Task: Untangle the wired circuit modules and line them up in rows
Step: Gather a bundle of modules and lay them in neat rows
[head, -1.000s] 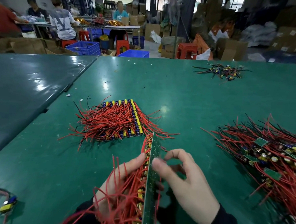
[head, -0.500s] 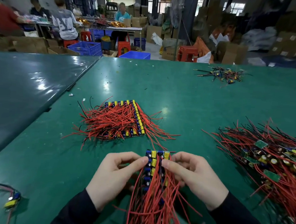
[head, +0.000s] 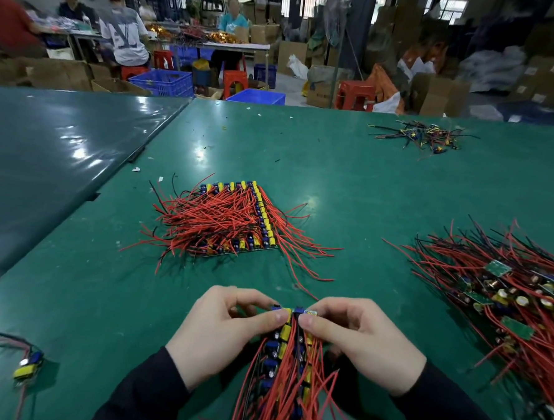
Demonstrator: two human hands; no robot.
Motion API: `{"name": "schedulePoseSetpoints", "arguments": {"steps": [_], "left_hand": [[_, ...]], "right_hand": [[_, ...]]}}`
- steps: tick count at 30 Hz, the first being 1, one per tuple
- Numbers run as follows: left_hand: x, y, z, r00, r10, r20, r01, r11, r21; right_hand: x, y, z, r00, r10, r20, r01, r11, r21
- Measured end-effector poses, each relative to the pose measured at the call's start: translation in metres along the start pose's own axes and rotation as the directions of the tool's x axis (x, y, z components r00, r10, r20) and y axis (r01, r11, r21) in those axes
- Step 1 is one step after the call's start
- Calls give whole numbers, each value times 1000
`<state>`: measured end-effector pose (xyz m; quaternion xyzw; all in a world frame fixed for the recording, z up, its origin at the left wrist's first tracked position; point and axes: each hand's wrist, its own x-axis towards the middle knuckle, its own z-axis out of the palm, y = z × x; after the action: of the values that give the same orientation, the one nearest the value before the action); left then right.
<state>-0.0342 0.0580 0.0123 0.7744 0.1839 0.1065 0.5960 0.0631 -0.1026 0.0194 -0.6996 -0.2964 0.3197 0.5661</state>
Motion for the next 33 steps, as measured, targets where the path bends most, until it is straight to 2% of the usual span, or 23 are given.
{"name": "schedulePoseSetpoints", "arguments": {"steps": [2, 5, 9, 15, 26, 29, 33], "left_hand": [[1, 1, -1, 1000, -27, -8, 27, 999, -31], [1, 2, -2, 982, -154, 113, 177, 954, -241], [-1, 5, -3, 959, -203, 196, 263, 896, -358], [-4, 8, -2, 940, -206, 272, 300, 879, -371], [-6, 9, -2, 895, -225, 386, 357, 880, -313], [-5, 8, -2, 904, -230, 360, 353, 877, -325], [-5, 8, 2, 916, -251, 312, 358, 861, -360]], "right_hand": [[1, 1, 2, 999, 34, 14, -35, 997, 72], [2, 3, 5, 997, 71, 32, -75, 982, 173], [1, 1, 4, 992, 109, 68, -121, 971, 208], [1, -1, 3, 993, 59, 99, -84, 961, 264], [0, 3, 4, 988, 107, 110, -141, 914, 380], [-1, 2, 2, 985, 138, 104, -168, 908, 384], [-1, 2, -1, 953, 263, 147, -297, 908, 297]]}}
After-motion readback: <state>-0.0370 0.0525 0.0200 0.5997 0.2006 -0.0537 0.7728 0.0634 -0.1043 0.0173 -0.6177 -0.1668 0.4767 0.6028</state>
